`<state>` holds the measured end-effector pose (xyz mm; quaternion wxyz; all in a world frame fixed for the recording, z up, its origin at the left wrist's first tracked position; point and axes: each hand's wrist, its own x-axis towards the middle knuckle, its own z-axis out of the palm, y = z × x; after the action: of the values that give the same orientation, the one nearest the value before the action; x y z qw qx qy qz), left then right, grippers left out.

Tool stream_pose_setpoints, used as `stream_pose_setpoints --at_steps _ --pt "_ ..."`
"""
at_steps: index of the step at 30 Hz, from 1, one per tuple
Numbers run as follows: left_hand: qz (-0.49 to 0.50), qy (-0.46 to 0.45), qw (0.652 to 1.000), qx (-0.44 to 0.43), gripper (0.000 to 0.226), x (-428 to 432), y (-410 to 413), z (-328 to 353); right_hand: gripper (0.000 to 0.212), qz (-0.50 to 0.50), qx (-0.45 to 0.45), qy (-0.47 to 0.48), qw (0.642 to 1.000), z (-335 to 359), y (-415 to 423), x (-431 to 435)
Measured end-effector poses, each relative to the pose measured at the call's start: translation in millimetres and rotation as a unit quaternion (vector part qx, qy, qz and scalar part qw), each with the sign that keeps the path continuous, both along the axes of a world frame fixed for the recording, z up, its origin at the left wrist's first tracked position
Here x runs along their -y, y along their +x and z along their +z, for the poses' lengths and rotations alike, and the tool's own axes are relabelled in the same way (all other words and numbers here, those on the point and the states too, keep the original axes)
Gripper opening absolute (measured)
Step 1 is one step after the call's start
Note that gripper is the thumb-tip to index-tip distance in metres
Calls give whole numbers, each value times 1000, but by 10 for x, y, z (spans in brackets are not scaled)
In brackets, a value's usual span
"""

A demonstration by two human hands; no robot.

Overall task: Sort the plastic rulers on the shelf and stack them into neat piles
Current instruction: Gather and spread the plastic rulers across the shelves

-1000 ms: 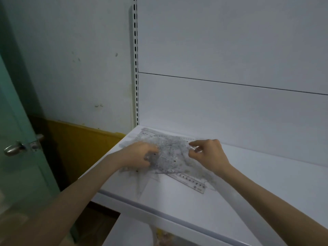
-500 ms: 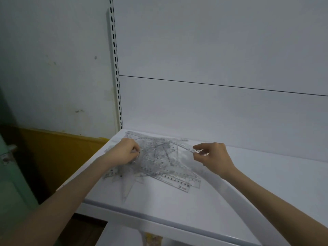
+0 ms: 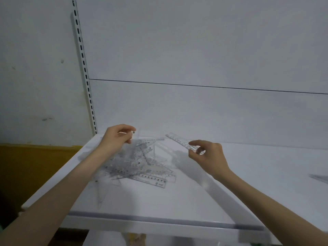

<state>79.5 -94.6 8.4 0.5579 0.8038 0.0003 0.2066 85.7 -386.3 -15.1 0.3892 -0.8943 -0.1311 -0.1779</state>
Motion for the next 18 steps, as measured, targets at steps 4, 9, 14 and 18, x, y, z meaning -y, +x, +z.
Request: stream_pose_setpoints --at_steps 4,9,14,18 --pt "-97 -62 993 -24 19 683 54 20 28 -35 -6 2 999 -35 -187 456" --pt "-192 -57 978 -54 20 1637 118 -18 48 -77 -21 -46 996 -66 -462 1329" --pt "-234 21 969 -75 19 2622 206 -52 49 -137 -33 -38 989 -66 -762 2354" --pt "-281 61 953 -98 35 3352 290 -69 42 -186 -8 -76 980 -119 -828 3223"
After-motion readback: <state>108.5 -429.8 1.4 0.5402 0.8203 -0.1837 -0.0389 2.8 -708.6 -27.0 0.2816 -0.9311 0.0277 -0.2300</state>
